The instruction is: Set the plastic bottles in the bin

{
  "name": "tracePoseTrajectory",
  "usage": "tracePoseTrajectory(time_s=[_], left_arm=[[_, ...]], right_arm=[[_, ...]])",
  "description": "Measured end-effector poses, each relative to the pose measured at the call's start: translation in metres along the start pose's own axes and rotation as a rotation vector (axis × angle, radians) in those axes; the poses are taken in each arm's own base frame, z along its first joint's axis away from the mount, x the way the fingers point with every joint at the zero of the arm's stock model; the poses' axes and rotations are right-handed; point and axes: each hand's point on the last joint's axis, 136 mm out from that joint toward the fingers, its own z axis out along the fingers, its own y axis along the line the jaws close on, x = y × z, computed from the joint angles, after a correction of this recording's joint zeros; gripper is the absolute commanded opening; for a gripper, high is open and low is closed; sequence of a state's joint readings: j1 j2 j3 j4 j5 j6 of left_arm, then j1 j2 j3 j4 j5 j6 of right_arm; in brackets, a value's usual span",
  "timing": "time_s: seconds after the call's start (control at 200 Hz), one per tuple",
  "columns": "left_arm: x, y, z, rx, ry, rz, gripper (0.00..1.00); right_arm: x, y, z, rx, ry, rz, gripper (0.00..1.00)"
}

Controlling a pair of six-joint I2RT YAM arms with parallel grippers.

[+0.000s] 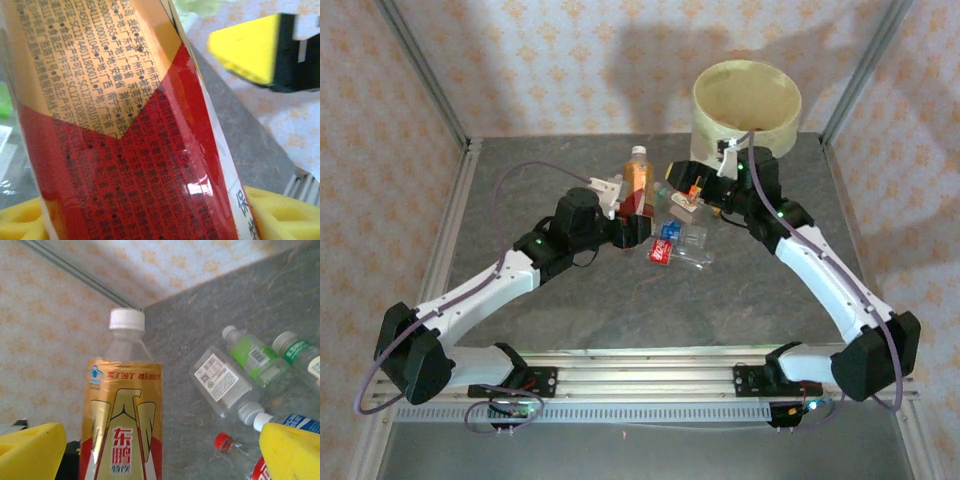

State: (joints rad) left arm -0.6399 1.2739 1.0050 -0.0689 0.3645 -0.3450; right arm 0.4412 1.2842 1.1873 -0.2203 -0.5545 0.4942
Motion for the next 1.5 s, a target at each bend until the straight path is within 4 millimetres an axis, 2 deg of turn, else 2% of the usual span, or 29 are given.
tracePoseTrajectory(time_s=[0.165,0.345,0.54,0.64,0.726,0.836,0.946,1.076,1.146,1.296,1.436,1.471,1.501], left_arm=[[0.005,-0.022,0.004,0.065,0.027,0.052,0.45],[0.017,-0.045,0.006,0.121,0.056,0.092,0.45],[0.034,-0.074,0.006,0.161,0.080,0.152,0.44],[0.040,-0.078,0.006,0.139,0.084,0.170,0.44],[0.039,-0.077,0.006,0.122,0.076,0.174,0.44],[0.040,-0.080,0.006,0.102,0.082,0.182,0.44],[0.038,-0.091,0.008,0.104,0.104,0.197,0.44],[0.038,-0.093,0.012,0.097,0.127,0.198,0.45],[0.039,-0.093,0.013,0.095,0.138,0.198,0.54],[0.041,-0.093,0.016,0.093,0.156,0.194,0.67],[0.043,-0.093,0.019,0.087,0.167,0.200,0.89],[0.043,-0.093,0.020,0.091,0.169,0.202,0.99],[0.044,-0.095,0.020,0.094,0.168,0.197,1.00]], right_arm=[[0.010,0.013,0.004,-0.050,0.027,0.021,0.99],[0.020,-0.002,0.008,-0.011,0.035,0.065,0.99],[0.020,-0.002,0.008,-0.010,0.037,0.076,1.00],[0.020,-0.001,0.005,-0.013,0.036,0.090,0.86],[0.022,0.001,0.001,-0.019,0.037,0.101,0.80],[0.026,0.003,-0.005,-0.029,0.041,0.116,0.74],[0.028,0.005,-0.008,-0.039,0.049,0.127,0.70],[0.025,0.000,-0.011,-0.021,0.031,0.130,0.65],[0.026,-0.002,-0.011,-0.011,0.032,0.130,0.61],[0.025,-0.005,-0.011,0.005,0.025,0.114,0.55],[0.024,-0.008,-0.015,0.029,0.012,0.100,0.53],[0.023,-0.008,-0.017,0.031,0.004,0.098,0.53],[0.021,-0.008,-0.018,0.033,-0.005,0.097,0.53]])
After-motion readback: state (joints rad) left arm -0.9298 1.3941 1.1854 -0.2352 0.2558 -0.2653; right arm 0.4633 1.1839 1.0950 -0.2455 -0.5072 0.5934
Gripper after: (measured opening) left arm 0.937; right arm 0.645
